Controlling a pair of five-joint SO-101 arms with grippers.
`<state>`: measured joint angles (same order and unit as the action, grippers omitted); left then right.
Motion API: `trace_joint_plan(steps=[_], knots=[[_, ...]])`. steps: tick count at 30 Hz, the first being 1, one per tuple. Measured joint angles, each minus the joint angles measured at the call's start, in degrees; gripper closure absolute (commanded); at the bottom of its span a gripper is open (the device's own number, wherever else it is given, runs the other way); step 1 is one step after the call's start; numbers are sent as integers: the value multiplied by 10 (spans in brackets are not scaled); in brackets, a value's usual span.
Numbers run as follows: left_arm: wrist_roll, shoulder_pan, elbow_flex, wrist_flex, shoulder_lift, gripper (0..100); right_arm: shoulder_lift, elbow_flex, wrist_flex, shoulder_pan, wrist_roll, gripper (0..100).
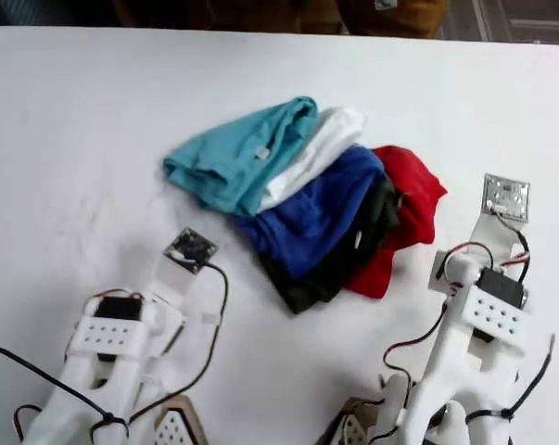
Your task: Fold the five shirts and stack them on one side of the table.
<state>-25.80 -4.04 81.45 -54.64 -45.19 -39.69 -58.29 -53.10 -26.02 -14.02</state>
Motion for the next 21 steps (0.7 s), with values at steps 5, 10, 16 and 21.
trace_joint_plan(steps=[5, 10, 16, 21], knots=[[1, 0, 0, 25, 7, 973, 0, 0, -12, 3, -1, 978], [1, 0, 0, 28, 7, 973, 0, 3, -22, 2, -9, 978], [-11, -27, -48, 43, 11, 910, 1, 70, -105, -11, -127, 977], [-62, -84, -225, -26, 11, 652, 1, 211, -193, -62, -182, 899]])
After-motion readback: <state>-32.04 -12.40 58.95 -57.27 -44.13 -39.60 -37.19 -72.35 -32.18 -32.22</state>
